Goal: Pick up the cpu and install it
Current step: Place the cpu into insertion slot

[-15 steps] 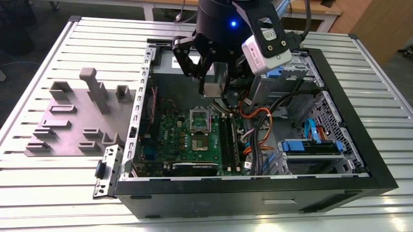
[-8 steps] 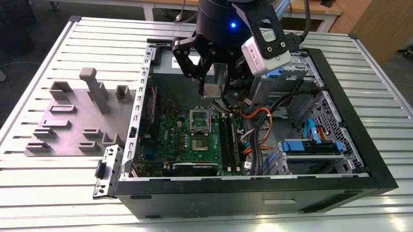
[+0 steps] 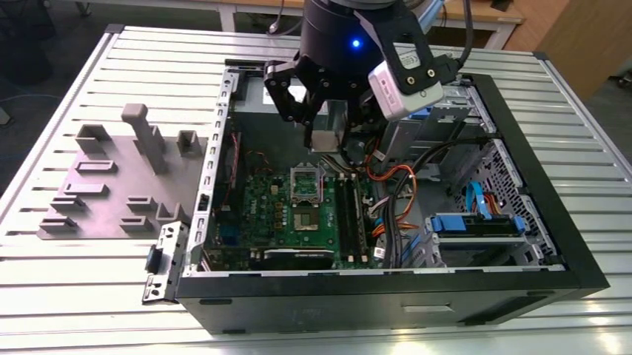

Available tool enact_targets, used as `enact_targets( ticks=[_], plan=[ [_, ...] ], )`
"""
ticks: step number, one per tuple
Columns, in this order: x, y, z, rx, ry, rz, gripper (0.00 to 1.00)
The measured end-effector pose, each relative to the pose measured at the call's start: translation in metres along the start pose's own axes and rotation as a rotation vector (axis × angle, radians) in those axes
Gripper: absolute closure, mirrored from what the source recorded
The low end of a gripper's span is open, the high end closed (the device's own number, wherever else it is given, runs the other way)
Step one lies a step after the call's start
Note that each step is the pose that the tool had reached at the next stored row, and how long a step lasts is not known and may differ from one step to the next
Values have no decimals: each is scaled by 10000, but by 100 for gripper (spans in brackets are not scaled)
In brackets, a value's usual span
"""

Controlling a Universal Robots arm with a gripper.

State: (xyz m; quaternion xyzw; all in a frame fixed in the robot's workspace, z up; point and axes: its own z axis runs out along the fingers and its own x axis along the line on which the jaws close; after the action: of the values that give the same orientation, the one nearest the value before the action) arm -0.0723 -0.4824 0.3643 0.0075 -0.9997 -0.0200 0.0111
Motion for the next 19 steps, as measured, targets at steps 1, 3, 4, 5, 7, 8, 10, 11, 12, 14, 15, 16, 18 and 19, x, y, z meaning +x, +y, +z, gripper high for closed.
enact_targets(
  ticks=[1, 3, 4, 5, 7, 8, 10, 11, 12, 14, 15, 16, 18, 19],
  plan=[
    [0, -3, 5, 0, 1, 0, 55],
    [0, -13, 13, 1, 1, 0, 55],
    [0, -17, 17, -1, 0, 0, 55],
    [0, -21, 21, -1, -1, 0, 55],
    [0, -27, 27, -1, 0, 1, 55],
    [0, -28, 28, 2, 1, 1, 55],
    [0, -31, 31, 2, 1, 0, 55],
    [0, -31, 33, 1, 1, 1, 55],
    [0, -32, 35, 0, 0, 0, 55],
    [0, -35, 41, -1, 0, 0, 55],
    [0, -35, 43, 0, 0, 0, 55],
    [0, -36, 46, 0, 0, 0, 55],
    [0, -39, 51, 0, 0, 0, 55],
    [-1, -40, 52, -1, 0, 0, 55]
  ],
)
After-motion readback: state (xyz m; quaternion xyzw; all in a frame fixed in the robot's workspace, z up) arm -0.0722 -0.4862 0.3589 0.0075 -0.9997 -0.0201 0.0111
